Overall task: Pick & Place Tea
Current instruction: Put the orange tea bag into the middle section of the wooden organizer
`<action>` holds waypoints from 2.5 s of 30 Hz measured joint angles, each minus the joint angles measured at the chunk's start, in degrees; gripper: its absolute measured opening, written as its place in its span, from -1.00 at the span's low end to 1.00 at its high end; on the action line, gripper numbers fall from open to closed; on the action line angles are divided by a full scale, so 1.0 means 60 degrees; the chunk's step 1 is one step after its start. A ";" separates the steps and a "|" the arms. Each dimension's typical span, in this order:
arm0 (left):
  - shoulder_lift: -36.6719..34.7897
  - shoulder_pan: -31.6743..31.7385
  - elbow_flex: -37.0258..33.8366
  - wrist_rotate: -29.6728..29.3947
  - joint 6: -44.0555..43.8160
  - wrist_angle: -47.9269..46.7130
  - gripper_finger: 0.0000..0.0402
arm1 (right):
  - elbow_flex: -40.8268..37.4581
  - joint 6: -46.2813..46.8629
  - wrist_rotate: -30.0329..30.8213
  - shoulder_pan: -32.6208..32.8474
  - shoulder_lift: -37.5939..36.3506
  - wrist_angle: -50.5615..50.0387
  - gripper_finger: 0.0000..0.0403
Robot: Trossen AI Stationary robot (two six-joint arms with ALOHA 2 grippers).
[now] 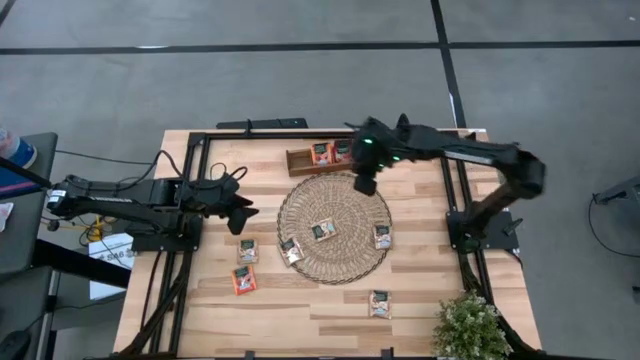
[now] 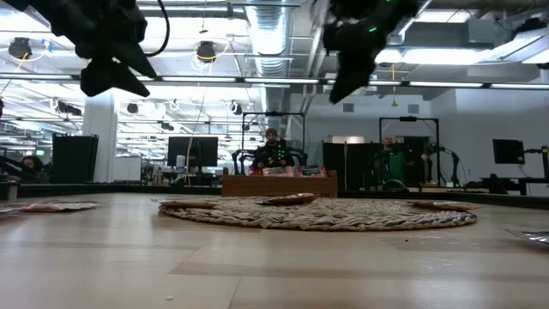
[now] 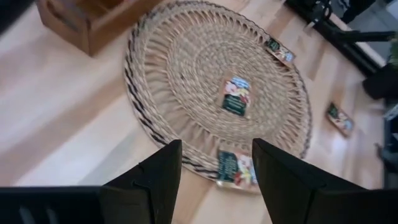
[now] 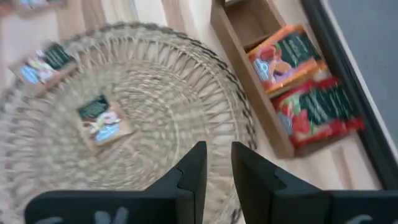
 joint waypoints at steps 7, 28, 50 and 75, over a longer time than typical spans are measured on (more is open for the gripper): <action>0.0273 -0.0170 0.0004 0.0862 -0.0886 0.0025 -0.06 | -0.3570 0.2384 0.0046 0.0310 -0.3450 0.2312 -0.67; 0.3489 -0.2899 0.0004 0.4093 -0.4202 -0.1398 -0.06 | -0.8483 0.5806 0.1884 0.2858 -0.9736 0.5017 -0.67; 0.5959 -0.3359 0.0004 0.3908 -0.3360 -0.1253 -0.06 | -0.9090 0.6038 0.2640 0.3484 -1.1367 0.5000 -0.67; 0.6976 -0.4109 0.0062 0.3006 -0.4084 -0.1785 -0.06 | -0.9090 0.6110 0.3139 0.3480 -1.1367 0.5010 -0.67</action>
